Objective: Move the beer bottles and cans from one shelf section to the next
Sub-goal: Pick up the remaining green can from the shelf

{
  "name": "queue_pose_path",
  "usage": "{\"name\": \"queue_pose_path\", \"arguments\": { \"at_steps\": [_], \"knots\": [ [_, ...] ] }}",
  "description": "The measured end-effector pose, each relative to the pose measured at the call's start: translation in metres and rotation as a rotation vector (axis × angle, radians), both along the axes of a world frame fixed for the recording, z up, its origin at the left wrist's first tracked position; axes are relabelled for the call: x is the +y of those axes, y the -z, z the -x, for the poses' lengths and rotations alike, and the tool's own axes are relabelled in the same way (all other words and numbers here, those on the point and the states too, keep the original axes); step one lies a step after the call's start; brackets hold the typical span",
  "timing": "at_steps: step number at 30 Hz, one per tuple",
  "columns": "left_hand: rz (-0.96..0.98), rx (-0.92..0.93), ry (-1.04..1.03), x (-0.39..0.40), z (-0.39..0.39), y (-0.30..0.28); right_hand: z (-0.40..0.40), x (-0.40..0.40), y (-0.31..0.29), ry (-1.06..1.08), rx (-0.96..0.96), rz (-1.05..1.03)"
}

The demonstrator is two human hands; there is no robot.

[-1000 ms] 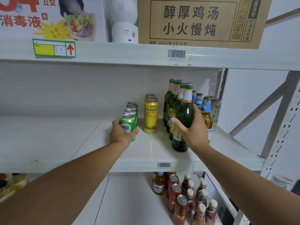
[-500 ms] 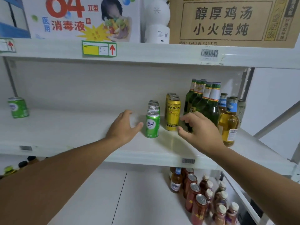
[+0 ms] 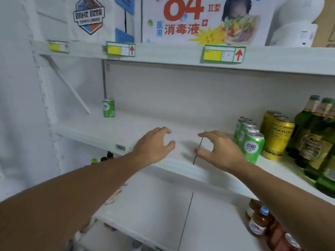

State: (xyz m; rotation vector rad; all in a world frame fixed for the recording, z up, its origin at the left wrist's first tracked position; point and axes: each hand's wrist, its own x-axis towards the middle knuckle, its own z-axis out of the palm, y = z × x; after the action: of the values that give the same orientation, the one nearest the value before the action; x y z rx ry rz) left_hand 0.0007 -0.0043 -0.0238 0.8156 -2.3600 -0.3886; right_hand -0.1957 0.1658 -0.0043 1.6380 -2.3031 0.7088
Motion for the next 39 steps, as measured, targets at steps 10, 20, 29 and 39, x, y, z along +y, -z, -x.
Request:
{"name": "queue_pose_path", "arguments": {
  "at_steps": [10,20,29,39],
  "knots": [
    [-0.054,-0.040,-0.245,-0.080,-0.092,0.012,-0.068,-0.133,0.014,-0.227,-0.110,-0.017],
    [0.002,-0.177,-0.498,-0.140,-0.134,-0.016,-0.068,-0.256,-0.001,-0.389,-0.212,-0.065],
    [-0.031,-0.221,-0.643,-0.182,-0.162,-0.016,-0.074,-0.350,0.006,-0.482,-0.417,-0.079],
    [-0.090,-0.093,-0.567,-0.269,-0.170,0.003,-0.108,-0.460,0.012,-0.393,-0.609,-0.054]
  ]
}}
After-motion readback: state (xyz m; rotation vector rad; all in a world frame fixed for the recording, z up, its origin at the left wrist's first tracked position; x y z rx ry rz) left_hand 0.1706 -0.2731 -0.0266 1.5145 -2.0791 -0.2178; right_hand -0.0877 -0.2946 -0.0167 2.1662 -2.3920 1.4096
